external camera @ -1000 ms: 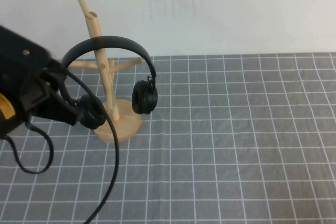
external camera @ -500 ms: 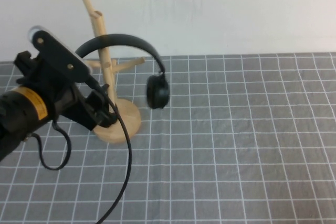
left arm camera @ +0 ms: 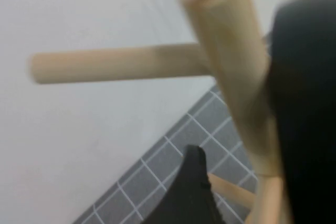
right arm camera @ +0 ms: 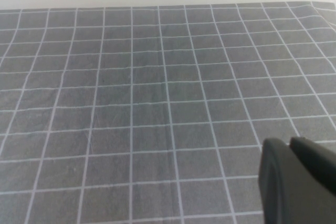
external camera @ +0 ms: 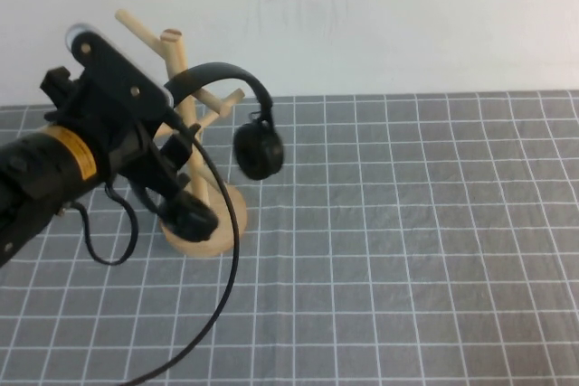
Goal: Take out the headphones from the headphone stand
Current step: Pick up the headphones from the headphone stand
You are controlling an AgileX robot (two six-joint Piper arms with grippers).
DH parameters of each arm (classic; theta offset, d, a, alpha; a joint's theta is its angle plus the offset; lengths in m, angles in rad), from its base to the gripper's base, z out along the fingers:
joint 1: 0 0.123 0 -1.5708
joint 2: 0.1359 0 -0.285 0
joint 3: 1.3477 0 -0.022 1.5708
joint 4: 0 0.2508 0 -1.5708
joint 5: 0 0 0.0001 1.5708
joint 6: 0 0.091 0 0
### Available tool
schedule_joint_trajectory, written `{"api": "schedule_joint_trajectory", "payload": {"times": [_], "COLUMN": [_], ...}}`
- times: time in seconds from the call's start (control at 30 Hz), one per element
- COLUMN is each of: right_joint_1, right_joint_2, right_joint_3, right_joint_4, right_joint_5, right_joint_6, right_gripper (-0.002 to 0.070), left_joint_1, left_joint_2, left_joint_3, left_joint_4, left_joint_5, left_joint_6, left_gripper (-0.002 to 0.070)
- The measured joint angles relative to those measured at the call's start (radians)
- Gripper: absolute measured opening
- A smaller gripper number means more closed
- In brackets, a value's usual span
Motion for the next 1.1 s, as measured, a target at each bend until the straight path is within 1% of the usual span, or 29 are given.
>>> {"api": "schedule_joint_trajectory", "payload": {"times": [0.13,0.27,0.37,0.47,0.7,0.87,1.1], "right_joint_1": [0.0,0.0,0.0,0.0,0.0,0.0,0.0], "right_joint_2": [0.0,0.0,0.0,0.0,0.0,0.0,0.0], "right_joint_3": [0.0,0.0,0.0,0.0,0.0,0.0,0.0], "right_joint_4": [0.0,0.0,0.0,0.0,0.0,0.0,0.0], "right_joint_5": [0.0,0.0,0.0,0.0,0.0,0.0,0.0], "right_joint_6": [0.0,0.0,0.0,0.0,0.0,0.0,0.0], "right_gripper": [-0.0008,-0.0008,-0.0008,-0.0008,-0.0008,-0.0008,-0.0008], "left_joint_1": [0.0,0.0,0.0,0.0,0.0,0.0,0.0], "left_joint_2": [0.0,0.004,0.006,0.006,0.006,-0.001,-0.068], "left_joint_3": [-0.031,-0.035,-0.035,-0.035,-0.035,-0.039,-0.039], "left_joint_4": [-0.033,-0.038,-0.038,-0.04,-0.042,-0.02,-0.001], "left_joint_5": [0.048,0.106,0.139,0.149,0.149,0.149,0.146], "left_joint_6": [0.0,0.0,0.0,0.0,0.001,0.001,0.005], "left_gripper": [0.0564,0.0564,0.054,0.0473,0.0193,0.0056,0.0046]}}
